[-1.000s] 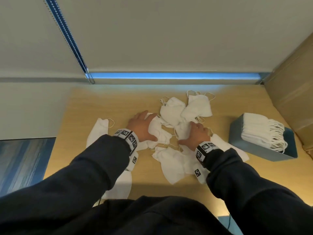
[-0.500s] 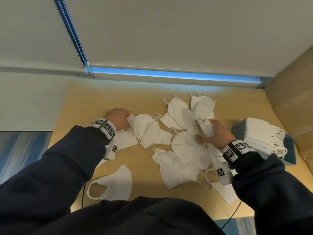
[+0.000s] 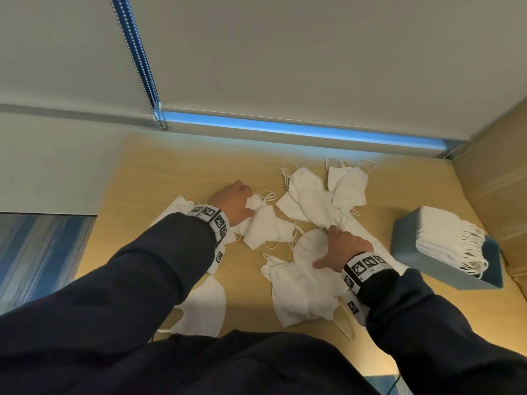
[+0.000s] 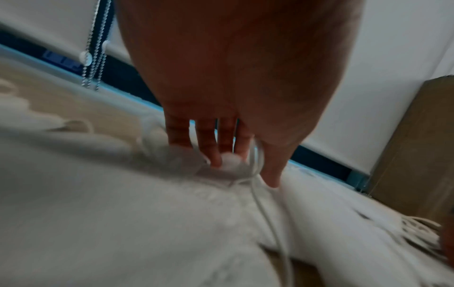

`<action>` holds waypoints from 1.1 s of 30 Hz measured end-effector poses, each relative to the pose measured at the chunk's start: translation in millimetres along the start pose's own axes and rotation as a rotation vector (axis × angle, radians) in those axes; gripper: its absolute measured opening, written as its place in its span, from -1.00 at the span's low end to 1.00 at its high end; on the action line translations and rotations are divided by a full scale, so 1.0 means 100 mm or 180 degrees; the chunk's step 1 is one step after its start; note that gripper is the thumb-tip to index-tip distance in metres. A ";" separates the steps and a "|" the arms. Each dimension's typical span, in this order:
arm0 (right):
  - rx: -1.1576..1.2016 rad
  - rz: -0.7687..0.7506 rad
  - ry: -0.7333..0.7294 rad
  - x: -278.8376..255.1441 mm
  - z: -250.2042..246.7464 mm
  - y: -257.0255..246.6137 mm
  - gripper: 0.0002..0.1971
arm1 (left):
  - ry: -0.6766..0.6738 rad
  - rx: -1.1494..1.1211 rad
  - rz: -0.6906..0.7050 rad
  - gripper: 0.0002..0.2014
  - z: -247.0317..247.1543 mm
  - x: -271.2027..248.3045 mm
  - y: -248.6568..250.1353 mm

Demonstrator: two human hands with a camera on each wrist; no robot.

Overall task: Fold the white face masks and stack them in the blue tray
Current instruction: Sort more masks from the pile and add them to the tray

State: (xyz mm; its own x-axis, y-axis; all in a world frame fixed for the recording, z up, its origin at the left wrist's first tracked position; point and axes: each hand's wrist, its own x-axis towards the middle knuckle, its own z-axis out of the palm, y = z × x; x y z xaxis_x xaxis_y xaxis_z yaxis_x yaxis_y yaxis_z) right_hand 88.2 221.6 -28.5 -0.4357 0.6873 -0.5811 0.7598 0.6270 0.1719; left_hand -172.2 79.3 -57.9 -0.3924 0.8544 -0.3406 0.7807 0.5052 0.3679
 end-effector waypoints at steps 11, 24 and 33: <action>0.0769 0.0225 -0.0032 0.03 -0.01 0.04 -0.19 | -0.0301 -0.0164 -0.0893 -0.46 -0.19 -0.02 -0.04; 0.5116 -0.0891 0.1170 -0.40 -0.66 0.35 -0.69 | 0.2173 -0.2948 -0.0491 -0.81 -0.88 -0.93 -0.10; 0.4495 0.0083 -0.0839 -0.40 -0.06 -0.12 -0.68 | 0.1951 -0.5092 -0.1620 -0.48 -0.19 -1.39 -0.24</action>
State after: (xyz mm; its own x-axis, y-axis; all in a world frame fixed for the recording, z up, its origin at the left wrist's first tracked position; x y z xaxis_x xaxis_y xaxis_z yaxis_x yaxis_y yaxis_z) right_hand 93.2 189.1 -2.6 -0.4328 0.5080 -0.7447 0.6681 -0.3739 -0.6433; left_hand -145.9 -48.9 -3.1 -0.8182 0.3225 -0.4759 -0.5018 0.0034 0.8650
